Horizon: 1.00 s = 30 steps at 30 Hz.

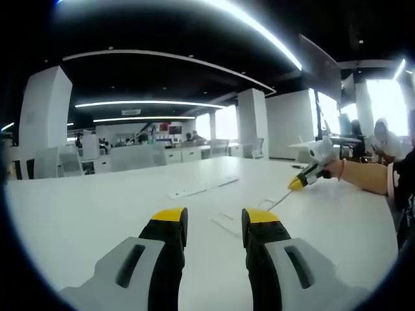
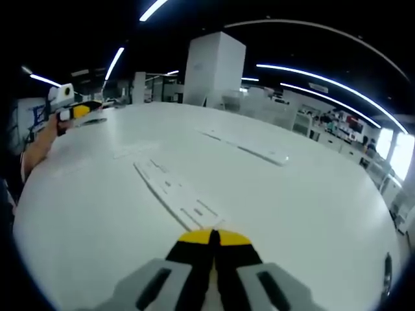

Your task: Locate the socket holder cover, grip the socket holder cover, clip it into the socket holder slot.

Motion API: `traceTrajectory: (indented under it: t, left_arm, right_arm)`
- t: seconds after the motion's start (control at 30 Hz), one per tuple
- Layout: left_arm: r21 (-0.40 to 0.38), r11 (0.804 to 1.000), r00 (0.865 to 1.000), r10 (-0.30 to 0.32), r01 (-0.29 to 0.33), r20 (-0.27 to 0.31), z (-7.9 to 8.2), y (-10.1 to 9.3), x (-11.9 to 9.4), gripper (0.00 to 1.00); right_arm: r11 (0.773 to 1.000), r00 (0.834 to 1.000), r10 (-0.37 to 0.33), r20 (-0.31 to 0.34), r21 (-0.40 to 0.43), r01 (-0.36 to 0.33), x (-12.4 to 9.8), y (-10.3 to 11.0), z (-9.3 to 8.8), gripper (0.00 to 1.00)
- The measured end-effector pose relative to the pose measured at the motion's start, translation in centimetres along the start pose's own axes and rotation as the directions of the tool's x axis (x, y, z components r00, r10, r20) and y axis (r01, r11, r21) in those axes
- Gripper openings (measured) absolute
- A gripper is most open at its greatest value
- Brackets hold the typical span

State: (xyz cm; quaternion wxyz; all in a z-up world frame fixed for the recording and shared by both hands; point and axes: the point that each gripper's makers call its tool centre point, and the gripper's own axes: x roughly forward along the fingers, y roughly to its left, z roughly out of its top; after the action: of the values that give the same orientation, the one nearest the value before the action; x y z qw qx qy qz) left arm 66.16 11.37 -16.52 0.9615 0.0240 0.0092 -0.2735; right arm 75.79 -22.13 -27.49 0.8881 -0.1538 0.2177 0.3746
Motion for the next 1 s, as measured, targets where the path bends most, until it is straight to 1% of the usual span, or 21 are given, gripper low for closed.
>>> traceTrajectory:
  t: [0.33, 0.53, 0.6, 1.0]
  left_arm:
    - [0.002, 1.000, 1.000, -0.004, 0.004, 0.000, 0.1, -0.1, 0.1, 0.34]
    - [0.001, 1.000, 1.000, -0.005, 0.005, 0.001, 0.1, -0.1, 0.0, 0.34]
    - [0.002, 1.000, 1.000, -0.003, 0.003, 0.002, 0.1, 0.0, 0.0, 0.34]
    - [0.001, 1.000, 1.000, -0.004, 0.004, -0.013, -0.4, -0.2, 0.1, 0.34]
  right_arm:
    - [1.000, 1.000, 0.026, -0.013, -0.009, -0.026, -0.3, 0.4, -0.2, 0.04]
    - [0.999, 0.999, 0.030, -0.016, -0.012, -0.030, -0.4, 0.9, -0.3, 0.04]
    - [0.999, 0.999, 0.031, -0.015, -0.011, -0.031, -0.3, 0.8, -0.2, 0.04]
    - [0.999, 0.999, 0.042, -0.019, -0.021, -0.042, -0.6, 1.8, -0.5, 0.04]
